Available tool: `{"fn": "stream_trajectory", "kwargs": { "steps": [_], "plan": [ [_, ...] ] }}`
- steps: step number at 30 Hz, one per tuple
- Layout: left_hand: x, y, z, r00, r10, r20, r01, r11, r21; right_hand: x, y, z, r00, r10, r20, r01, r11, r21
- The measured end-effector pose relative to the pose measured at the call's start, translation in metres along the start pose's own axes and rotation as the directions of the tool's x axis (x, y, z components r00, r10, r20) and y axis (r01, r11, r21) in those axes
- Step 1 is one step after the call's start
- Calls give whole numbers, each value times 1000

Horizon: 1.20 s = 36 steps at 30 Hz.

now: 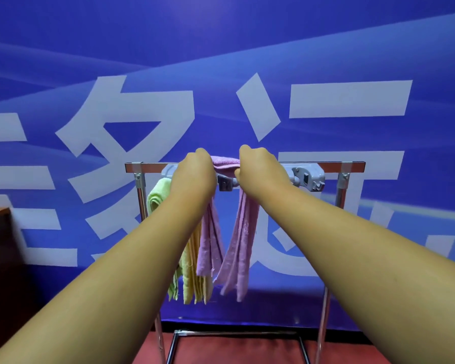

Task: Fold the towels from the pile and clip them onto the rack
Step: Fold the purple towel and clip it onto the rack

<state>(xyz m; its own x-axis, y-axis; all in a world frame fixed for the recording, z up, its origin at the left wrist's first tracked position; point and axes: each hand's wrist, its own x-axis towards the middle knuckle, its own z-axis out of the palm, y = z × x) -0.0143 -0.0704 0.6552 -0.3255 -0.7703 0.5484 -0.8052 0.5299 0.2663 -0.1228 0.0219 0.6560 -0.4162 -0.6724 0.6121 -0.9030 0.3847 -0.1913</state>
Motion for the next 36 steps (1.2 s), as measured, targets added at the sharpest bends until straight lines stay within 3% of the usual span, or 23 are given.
{"fn": "stream_trajectory", "kwargs": {
  "steps": [7,13,19,23,27,33,36],
  "plan": [
    [-22,-19,45,976,94,196,-110,991,71,-31,10,28,969,-145,200,161,985,-64],
    [-35,-18,47,973,230,-13,-229,973,43,-26,7,34,985,-105,140,109,994,-19],
    [-22,-11,30,990,141,-13,-142,990,-29,-10,-1,32,999,-42,31,42,999,16],
    [-28,-14,37,983,177,43,-179,982,53,-23,3,43,996,-53,79,56,998,-36],
    [-40,-19,49,960,278,-28,-274,957,100,-38,10,54,993,-23,115,16,998,63],
    [-44,-17,48,964,253,-84,-259,964,-63,-41,15,72,986,97,132,-128,959,252],
    [-45,-19,57,980,195,-48,-201,962,-185,-49,17,83,983,108,147,-140,964,227]
  ]
}}
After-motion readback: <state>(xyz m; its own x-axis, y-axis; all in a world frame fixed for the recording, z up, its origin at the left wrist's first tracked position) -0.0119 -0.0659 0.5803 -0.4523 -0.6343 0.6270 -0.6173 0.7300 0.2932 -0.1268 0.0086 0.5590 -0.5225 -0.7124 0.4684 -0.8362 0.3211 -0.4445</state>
